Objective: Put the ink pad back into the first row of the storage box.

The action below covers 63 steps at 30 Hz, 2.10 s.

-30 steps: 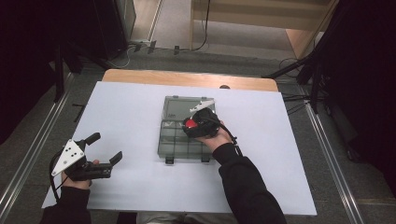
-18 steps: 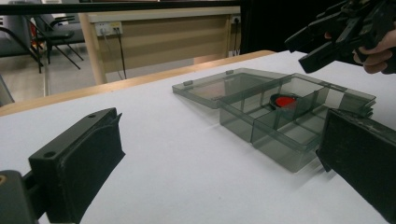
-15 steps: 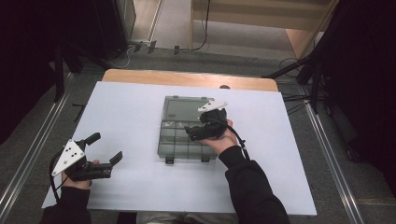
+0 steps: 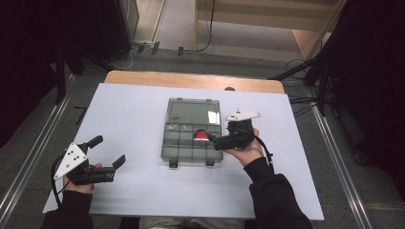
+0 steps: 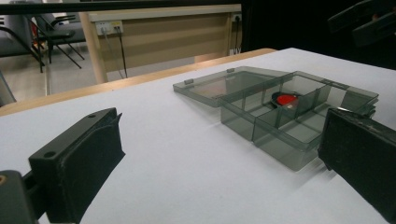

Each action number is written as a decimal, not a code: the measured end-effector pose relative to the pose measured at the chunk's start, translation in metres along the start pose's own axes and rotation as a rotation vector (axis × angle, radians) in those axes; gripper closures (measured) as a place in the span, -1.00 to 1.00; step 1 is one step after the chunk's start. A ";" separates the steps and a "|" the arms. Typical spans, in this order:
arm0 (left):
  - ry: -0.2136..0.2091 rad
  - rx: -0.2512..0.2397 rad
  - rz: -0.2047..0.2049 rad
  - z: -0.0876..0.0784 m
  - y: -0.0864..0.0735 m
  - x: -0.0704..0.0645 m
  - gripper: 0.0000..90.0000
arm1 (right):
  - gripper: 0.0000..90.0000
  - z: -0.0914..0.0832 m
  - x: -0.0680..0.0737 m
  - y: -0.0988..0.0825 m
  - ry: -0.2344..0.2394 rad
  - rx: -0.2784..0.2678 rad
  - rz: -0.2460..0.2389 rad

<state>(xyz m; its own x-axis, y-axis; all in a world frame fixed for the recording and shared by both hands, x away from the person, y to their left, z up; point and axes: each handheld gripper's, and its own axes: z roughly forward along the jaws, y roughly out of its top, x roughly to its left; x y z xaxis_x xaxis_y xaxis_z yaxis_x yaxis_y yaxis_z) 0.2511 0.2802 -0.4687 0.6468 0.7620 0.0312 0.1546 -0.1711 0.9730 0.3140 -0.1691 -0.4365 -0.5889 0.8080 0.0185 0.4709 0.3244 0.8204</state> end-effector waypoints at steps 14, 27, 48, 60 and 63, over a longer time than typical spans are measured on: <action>-0.002 0.003 0.002 0.001 0.000 0.000 -1.00 | -1.00 -0.043 -0.008 -0.026 -0.028 -0.059 0.061; -0.005 0.002 0.003 0.001 0.000 0.000 -1.00 | -1.00 -0.059 -0.009 -0.054 -0.074 -0.111 0.100; -0.022 0.005 0.000 0.002 0.001 -0.001 -1.00 | -1.00 -0.079 -0.020 -0.106 -0.139 -0.223 0.138; -0.052 0.027 -0.002 0.004 0.000 -0.001 -1.00 | -1.00 -0.097 -0.030 -0.138 -0.174 -0.327 0.148; -0.051 0.030 0.001 0.004 0.000 -0.002 -1.00 | -1.00 -0.100 -0.034 -0.148 -0.179 -0.334 0.159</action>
<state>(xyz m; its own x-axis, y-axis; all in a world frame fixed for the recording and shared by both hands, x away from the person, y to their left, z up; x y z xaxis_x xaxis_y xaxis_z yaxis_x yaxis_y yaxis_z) 0.2533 0.2761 -0.4701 0.6842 0.7291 0.0194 0.1760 -0.1908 0.9657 0.1982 -0.2939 -0.5016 -0.3884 0.9177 0.0842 0.2900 0.0350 0.9564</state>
